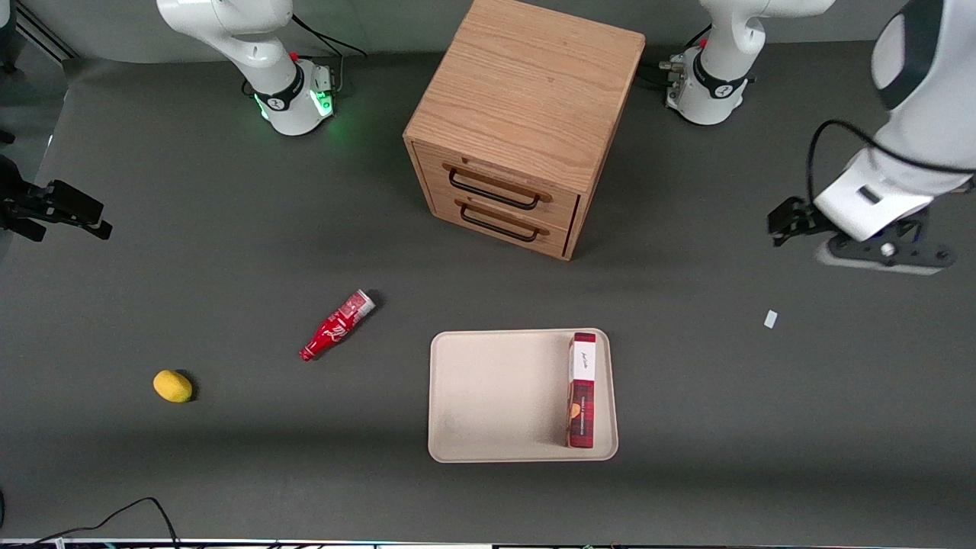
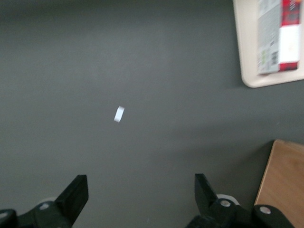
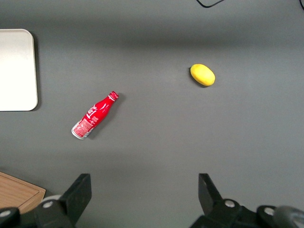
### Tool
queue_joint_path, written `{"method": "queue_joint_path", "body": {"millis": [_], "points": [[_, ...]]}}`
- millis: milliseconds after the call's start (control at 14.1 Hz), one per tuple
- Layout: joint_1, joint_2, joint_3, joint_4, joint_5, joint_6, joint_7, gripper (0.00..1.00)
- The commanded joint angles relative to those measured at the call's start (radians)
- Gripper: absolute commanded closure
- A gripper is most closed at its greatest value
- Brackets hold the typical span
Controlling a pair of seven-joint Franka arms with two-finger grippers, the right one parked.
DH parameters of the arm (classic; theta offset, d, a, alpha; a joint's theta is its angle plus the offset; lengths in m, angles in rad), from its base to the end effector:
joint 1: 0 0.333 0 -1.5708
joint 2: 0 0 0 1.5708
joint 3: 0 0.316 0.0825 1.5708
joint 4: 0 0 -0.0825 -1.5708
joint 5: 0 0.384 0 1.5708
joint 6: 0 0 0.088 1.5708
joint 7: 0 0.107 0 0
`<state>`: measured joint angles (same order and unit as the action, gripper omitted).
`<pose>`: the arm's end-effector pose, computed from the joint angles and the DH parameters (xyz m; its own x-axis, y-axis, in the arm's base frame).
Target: Place red cookie box on tray
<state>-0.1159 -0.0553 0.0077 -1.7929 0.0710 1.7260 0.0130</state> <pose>0.5416 -0.0522 0.5629 0.9912 -0.1318 -0.0129 -0.1323 -0.9888 -0.0694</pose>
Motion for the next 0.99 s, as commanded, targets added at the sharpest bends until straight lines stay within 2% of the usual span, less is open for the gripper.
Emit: {"method": "queue_joint_path", "body": {"millis": [0, 354, 638, 921], "points": [[0.067, -0.077, -0.009, -0.049, -0.008, -0.043, 0.053, 0.0], [0.137, -0.081, -0.003, -0.008, -0.008, -0.108, 0.153, 0.0], [0.053, -0.069, 0.078, 0.015, 0.003, -0.114, 0.145, 0.0], [0.051, -0.07, 0.08, 0.017, 0.007, -0.115, 0.147, 0.0]]}}
